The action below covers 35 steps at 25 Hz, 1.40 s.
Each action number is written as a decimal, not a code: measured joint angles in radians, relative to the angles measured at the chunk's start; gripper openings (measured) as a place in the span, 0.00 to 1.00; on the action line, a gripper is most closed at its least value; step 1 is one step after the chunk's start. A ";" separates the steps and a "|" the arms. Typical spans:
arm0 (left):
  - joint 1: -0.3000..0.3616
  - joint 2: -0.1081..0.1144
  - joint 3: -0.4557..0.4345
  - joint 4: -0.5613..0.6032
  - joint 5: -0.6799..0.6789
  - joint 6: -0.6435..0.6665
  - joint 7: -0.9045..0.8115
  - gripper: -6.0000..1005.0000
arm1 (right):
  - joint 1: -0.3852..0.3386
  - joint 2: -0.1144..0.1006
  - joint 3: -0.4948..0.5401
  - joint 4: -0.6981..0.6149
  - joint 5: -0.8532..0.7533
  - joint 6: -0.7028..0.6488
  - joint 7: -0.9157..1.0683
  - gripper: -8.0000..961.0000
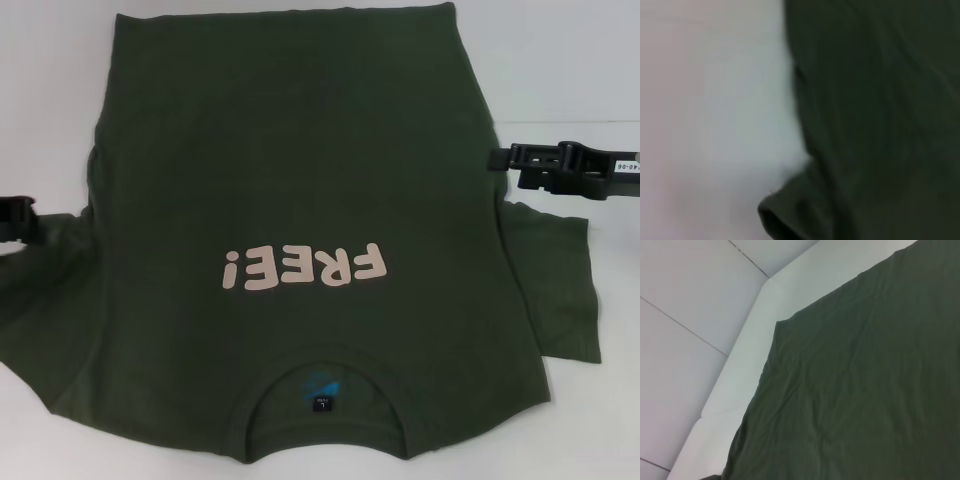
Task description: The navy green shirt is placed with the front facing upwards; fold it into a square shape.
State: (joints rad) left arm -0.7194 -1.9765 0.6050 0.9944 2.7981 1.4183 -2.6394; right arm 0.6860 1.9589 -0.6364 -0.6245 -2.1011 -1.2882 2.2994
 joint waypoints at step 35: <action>-0.185 -0.019 0.085 -0.221 -0.119 -0.043 -0.013 0.01 | 0.003 -0.003 -0.010 0.016 -0.011 0.011 0.000 0.87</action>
State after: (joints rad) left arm -0.9041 -1.9956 0.6900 0.7733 2.6790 1.3750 -2.6520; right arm 0.6887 1.9562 -0.6463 -0.6089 -2.1124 -1.2773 2.2990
